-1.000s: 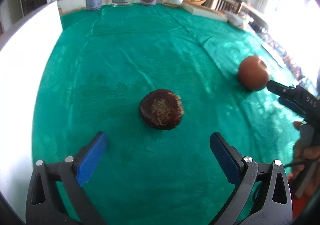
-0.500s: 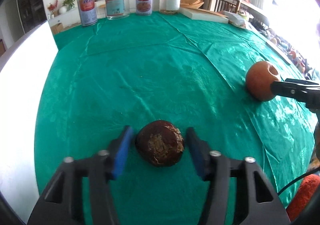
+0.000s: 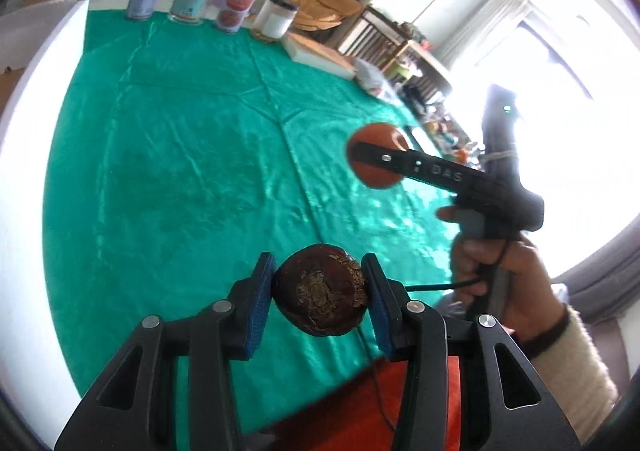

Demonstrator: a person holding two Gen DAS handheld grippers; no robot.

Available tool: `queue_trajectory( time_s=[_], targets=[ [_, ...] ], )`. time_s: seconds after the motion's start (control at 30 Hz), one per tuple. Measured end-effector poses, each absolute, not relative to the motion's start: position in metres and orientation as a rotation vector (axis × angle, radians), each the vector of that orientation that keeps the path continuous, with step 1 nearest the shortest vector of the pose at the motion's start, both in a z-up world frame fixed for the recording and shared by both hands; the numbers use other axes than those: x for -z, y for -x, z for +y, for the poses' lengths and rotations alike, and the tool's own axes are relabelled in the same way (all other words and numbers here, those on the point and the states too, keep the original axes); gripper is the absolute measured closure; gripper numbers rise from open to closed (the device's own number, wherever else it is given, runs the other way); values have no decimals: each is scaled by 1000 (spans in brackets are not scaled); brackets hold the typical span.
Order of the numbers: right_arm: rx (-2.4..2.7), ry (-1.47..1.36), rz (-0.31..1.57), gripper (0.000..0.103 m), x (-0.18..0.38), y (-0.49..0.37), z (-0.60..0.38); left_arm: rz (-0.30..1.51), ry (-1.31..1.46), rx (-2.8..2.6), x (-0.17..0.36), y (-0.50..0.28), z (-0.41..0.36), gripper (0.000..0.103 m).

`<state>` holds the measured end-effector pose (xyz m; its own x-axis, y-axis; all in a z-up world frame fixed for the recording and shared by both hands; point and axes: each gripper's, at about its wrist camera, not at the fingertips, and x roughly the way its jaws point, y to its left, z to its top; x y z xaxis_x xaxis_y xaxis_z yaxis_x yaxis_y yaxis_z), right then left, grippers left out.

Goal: Organize fruits
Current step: 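Carry both fruits over the bin and open both tools to drop them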

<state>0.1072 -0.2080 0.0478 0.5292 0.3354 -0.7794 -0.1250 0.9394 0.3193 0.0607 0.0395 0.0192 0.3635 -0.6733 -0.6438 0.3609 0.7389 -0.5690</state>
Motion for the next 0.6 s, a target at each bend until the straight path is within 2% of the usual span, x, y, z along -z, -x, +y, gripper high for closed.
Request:
queue_trajectory(
  time_s=[0.17,0.3,0.43,0.6],
  targets=[
    [-607,-220,942,36,-111,-85,-97,877,536,644,-93,-18,132,58],
    [-839,-161,974,36,-126,-75,12,802,595,421,-110,-10,225,58],
    [-894,-36,1055,35,-102,-79,107,869,607,150,-71,-36,302,58],
    [-812,129,1154,35,-52,-95,171,1004,606,-23,-4,-72,342,58]
  ],
)
